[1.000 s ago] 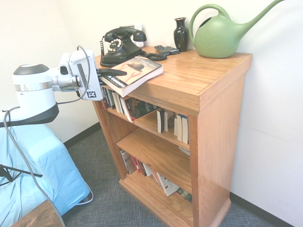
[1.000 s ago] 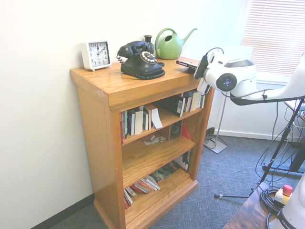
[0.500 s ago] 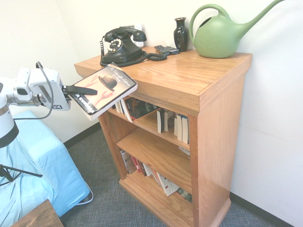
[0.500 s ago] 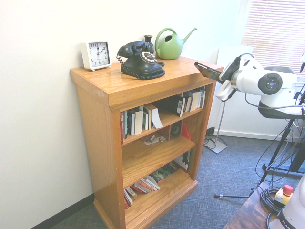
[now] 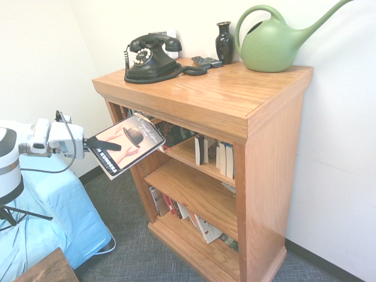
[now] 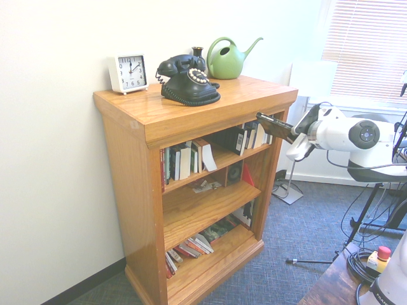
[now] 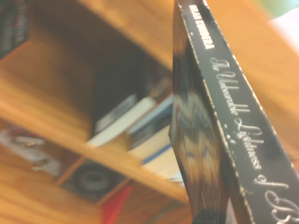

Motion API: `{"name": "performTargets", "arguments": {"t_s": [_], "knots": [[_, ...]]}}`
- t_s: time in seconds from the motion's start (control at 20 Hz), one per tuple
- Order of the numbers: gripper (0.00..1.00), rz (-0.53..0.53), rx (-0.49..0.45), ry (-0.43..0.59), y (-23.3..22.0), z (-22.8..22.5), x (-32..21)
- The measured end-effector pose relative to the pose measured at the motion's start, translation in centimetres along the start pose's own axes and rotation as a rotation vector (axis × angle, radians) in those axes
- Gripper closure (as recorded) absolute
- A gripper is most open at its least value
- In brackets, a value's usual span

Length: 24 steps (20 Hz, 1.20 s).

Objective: Organize the shelf

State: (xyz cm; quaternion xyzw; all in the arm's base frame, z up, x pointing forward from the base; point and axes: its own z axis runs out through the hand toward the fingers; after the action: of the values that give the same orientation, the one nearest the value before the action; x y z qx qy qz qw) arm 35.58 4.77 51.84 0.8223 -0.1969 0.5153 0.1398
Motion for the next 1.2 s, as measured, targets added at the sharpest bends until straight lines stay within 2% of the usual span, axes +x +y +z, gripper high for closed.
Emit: {"name": "performTargets", "arguments": {"t_s": [0.3,0.55,0.85,1.2], "knots": [[1.00,-0.008,0.019,-0.128,-3.3,4.4,-3.6],[1.00,0.020,0.048,-0.168,-6.0,7.4,-3.4],[1.00,0.106,0.122,-0.202,-9.5,10.7,-3.6],[1.00,0.228,0.196,-0.242,-11.4,13.3,-2.7]]}}
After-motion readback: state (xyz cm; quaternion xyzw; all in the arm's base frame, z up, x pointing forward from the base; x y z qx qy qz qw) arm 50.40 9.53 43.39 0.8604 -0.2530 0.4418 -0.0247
